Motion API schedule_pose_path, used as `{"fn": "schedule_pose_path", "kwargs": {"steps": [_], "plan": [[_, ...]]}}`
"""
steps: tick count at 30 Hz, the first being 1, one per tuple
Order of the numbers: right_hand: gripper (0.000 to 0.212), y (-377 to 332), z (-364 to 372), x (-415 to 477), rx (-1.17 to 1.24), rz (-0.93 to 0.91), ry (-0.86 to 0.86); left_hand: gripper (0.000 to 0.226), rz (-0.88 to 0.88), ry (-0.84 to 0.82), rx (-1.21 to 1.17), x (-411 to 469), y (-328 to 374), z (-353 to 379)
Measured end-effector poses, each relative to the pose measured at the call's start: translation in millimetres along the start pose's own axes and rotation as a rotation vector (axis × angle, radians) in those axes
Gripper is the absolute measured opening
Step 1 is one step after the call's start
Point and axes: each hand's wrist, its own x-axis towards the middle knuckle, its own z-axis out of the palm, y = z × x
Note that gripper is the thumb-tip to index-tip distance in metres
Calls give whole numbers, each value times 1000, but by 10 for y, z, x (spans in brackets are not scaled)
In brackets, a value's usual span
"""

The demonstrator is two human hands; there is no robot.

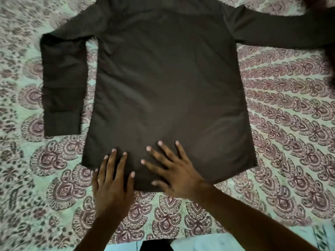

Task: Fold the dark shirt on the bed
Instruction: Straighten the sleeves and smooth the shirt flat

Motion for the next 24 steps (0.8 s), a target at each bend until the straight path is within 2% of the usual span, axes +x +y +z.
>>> {"fn": "schedule_pose_path", "kwargs": {"steps": [2, 4, 6, 8, 10, 12, 14, 16, 18, 19, 21, 24], "plan": [[62, -53, 4, -6, -13, -185, -13, 62, -44, 47, -38, 186, -28, -92], [62, 53, -57, 191, -22, -154, 46, 64, 57, 49, -12, 517, -111, -145], [68, 251, -149, 514, -20, 138, 152, 67, 158, 5, 61, 739, -260, -157], [78, 430, -238, 856, 2, 459, 171, 69, 151, -27, 80, 729, -418, -122], [90, 416, -251, 1111, 3, 564, 155, 68, 69, -3, 24, 521, -495, -97], [97, 219, -210, 1200, -4, 403, 111, 64, -11, 43, -76, 221, -511, -106], [95, -76, -158, 1137, 7, 102, 43, 57, -61, 75, -156, 27, -495, -154], [85, -310, -102, 1004, 11, -160, -52, 47, -128, 111, -197, 118, -489, -236], [70, -394, -86, 898, 22, -295, -101, 44, -128, 138, -220, 536, -457, -374], [64, -370, -112, 893, 39, -316, -93, 46, -66, 135, -213, 824, -433, -438], [57, -190, -210, 964, 50, -220, 17, 54, 128, 67, -121, 1369, -389, -480], [64, 341, -409, 1273, 29, 249, 215, 69, 412, -86, 119, 1774, -461, -382]]}}
